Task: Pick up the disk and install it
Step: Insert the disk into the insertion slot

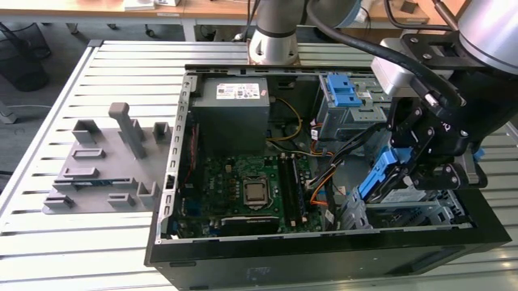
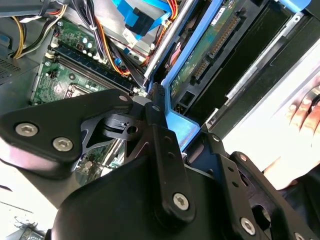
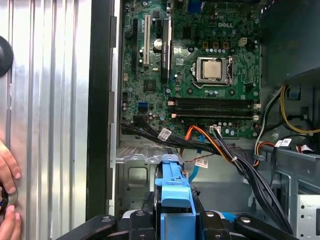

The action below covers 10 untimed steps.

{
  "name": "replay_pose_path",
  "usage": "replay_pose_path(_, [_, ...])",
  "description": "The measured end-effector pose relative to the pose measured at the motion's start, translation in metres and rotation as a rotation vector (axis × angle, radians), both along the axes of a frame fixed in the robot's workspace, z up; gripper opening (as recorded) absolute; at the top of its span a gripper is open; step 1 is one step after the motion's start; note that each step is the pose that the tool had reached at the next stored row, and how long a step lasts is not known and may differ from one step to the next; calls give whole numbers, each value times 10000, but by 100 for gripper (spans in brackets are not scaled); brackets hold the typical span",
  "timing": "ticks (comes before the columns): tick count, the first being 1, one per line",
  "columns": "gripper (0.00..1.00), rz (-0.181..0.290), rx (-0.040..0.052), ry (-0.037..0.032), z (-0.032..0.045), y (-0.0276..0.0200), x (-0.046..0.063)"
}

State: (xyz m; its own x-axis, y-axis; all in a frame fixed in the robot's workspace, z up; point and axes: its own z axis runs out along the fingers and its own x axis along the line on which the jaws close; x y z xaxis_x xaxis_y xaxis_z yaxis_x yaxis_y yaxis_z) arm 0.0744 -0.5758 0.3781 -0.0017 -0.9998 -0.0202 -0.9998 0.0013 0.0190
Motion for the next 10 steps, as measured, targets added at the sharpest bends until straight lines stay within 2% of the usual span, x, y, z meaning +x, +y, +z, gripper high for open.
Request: replay_pose_path(10, [36,0,1,1,-26,0,0])
